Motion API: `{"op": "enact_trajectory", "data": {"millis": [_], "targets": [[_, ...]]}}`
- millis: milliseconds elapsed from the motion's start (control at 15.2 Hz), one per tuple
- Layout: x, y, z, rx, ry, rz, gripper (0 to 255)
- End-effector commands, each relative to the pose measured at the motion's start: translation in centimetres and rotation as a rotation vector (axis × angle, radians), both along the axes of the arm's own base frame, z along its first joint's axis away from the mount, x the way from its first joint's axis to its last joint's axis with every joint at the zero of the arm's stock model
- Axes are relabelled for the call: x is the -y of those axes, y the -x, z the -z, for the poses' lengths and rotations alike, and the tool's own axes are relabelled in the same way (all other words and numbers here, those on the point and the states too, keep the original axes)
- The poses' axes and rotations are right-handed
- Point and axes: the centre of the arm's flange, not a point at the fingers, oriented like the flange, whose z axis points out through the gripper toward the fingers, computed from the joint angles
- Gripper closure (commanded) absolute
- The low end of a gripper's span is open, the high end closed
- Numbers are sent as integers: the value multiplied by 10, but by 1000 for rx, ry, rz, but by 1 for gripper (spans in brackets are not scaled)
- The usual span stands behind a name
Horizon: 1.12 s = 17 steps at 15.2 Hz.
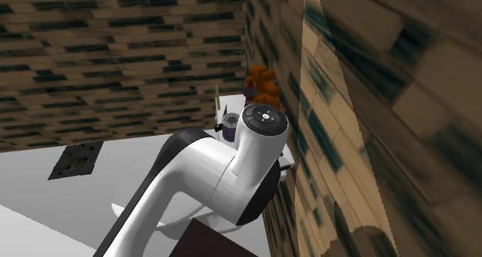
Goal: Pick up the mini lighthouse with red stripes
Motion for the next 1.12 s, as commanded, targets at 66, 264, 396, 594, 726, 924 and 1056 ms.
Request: {"op": "enact_trajectory", "data": {"millis": [66,264,396,594,726,924,1056], "targets": [[-3,-11,-2,17,9,-17,0],[-13,-42,-7,66,35,-69,0],[-20,-63,-12,99,52,-104,0],[-33,-93,-20,149,78,-156,0],[-43,-112,-26,182,95,-191,0],[-59,-140,-35,232,121,-243,0],[-70,-158,-42,265,139,-277,0]]}}
